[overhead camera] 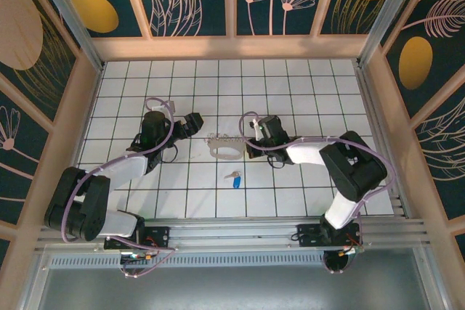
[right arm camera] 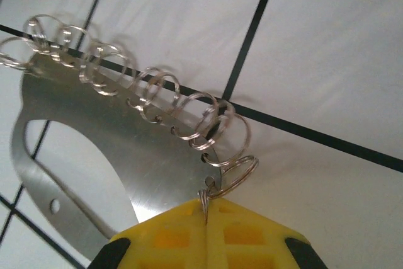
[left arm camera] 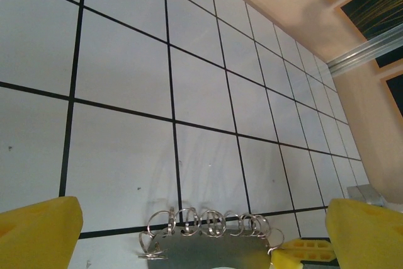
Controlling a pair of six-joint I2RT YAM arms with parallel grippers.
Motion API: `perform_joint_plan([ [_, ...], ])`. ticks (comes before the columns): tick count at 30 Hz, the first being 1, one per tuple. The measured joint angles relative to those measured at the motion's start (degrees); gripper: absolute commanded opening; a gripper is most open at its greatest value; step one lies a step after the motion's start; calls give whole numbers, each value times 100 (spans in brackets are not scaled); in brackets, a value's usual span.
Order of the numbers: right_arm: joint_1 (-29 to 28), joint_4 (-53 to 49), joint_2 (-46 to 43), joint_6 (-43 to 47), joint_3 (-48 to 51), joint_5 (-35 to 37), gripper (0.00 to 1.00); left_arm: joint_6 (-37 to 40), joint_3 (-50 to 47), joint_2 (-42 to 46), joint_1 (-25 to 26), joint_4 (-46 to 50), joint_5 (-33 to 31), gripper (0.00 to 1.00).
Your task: Put the keys on the keyring
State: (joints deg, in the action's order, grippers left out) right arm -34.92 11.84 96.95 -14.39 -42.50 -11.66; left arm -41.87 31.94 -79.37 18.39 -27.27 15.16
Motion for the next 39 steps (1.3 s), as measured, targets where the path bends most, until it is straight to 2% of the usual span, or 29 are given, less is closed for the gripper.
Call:
perform_joint_plan([
  [5, 317, 13, -577, 105, 0, -758, 0, -57, 201, -11, 2, 63, 59, 99],
  [9, 713, 308, -975, 188, -26, -1624, 0, -114, 616, -90, 0, 138, 177, 99],
  [13, 1040, 632, -1093, 184, -48, -2361, 0, -131, 728, -103, 0, 66, 472, 99],
  [17, 1117, 752, -1099, 181, -63, -2732, 0, -125, 728, -105, 0, 50, 678, 99],
  [23, 1126, 962, -1069, 31, -63, -2922, 0, -37, 728, -105, 0, 55, 863, 97],
  [28, 1126, 1139, -1054, -92, -50, -2990, 0, 57, 728, -105, 0, 52, 968, 89],
  [32, 1126, 1191, -1054, -98, -50, -2992, 0, 70, 728, -105, 0, 52, 1021, 89],
  [39, 1126, 1296, -955, -96, 133, -2516, 0, 68, 728, -105, 0, 52, 1038, 89],
])
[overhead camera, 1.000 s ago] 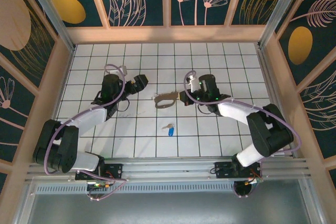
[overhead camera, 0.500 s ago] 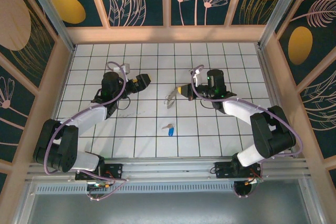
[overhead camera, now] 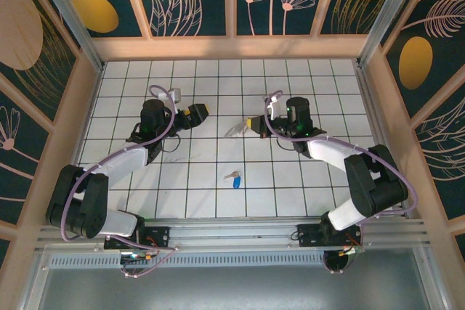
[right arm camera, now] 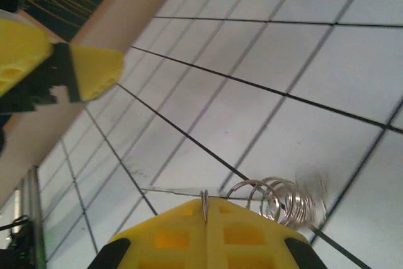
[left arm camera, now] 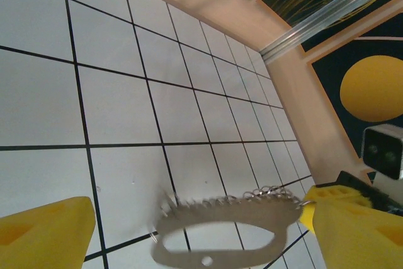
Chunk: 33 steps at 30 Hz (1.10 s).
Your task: Put the keys on the keyring
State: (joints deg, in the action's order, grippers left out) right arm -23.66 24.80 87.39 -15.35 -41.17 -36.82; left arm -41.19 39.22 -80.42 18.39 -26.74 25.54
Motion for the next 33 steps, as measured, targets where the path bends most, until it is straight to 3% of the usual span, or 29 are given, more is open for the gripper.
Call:
perform_joint_plan([
  [8, 0, 125, 236, -304, 1366, 654, 0, -2, 4, -26, 2, 0, 4, 90],
  [15, -4, 546, 525, -629, 1576, 861, 0, -4, 22, -127, 7, -4, 20, 90],
  [18, -7, 621, 553, -713, 1576, 909, 17, -4, 22, -149, 17, -4, 15, 91],
  [21, -24, 702, 542, -774, 1574, 940, 24, -2, 22, -179, 59, -4, 17, 91],
  [33, -44, 664, 212, -905, 1585, 1204, 26, -4, 70, -273, 81, -7, 17, 92],
])
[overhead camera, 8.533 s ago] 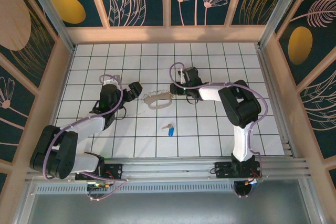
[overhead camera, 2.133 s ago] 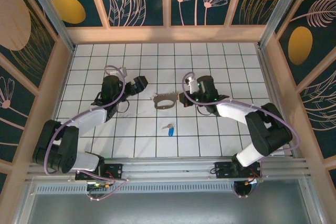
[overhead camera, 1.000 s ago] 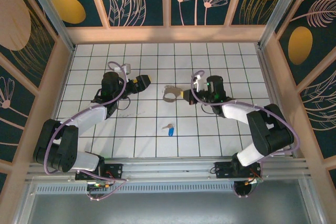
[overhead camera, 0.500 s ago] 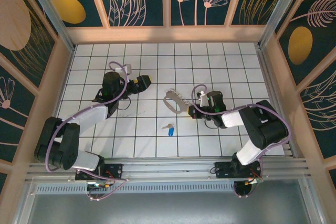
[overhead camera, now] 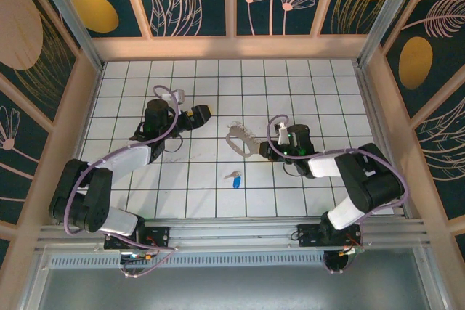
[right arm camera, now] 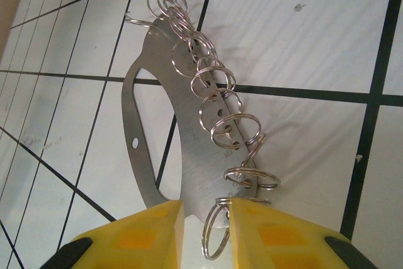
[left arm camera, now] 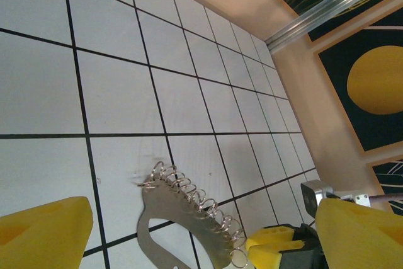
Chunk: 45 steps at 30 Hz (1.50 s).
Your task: Put the keys on the keyring
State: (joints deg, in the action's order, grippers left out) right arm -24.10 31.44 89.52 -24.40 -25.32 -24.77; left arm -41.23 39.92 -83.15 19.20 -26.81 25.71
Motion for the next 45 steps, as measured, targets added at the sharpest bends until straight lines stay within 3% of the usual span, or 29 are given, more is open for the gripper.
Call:
perform_joint_plan([
  [20, -378, -485, 4, -20, -46, 708, 20, 2, 7, -7, 2, 0, 4, 93],
  [25, -378, -514, 44, -17, -81, 778, 14, 2, 7, -7, 2, 0, 2, 93],
  [30, -404, -531, 57, -7, -122, 787, 0, 2, 7, -7, 2, 0, 4, 93],
  [37, -415, -647, 22, 9, -166, 780, 0, 2, 20, -37, 0, 0, 2, 93],
  [45, -402, -1196, -990, 835, -855, 256, 0, 7, 245, -37, 0, 31, 7, 92],
])
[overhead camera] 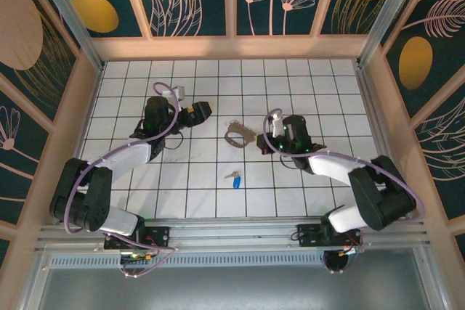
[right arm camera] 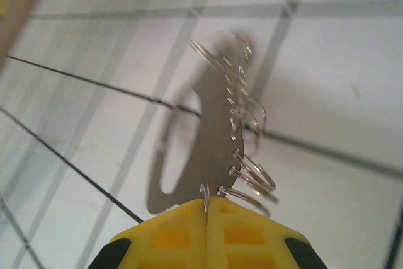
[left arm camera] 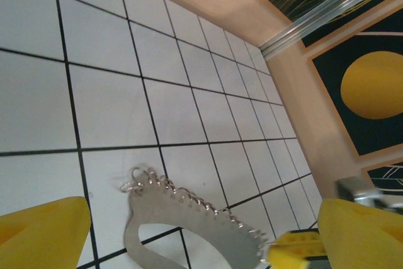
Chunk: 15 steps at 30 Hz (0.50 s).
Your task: Put the keys on the keyring
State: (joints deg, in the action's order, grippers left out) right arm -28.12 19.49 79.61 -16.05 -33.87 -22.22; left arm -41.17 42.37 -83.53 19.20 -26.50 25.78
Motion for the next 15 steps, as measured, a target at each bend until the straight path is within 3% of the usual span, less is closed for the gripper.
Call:
perform_joint_plan([
  [6, 269, 304, -382, 378, -734, -898, 0, 103, 216, 120, 0, 20, 214, 84],
  [15, 479, 782, -105, 219, -1110, -2138, 0, 291, 341, 293, 57, -282, 981, 52],
])
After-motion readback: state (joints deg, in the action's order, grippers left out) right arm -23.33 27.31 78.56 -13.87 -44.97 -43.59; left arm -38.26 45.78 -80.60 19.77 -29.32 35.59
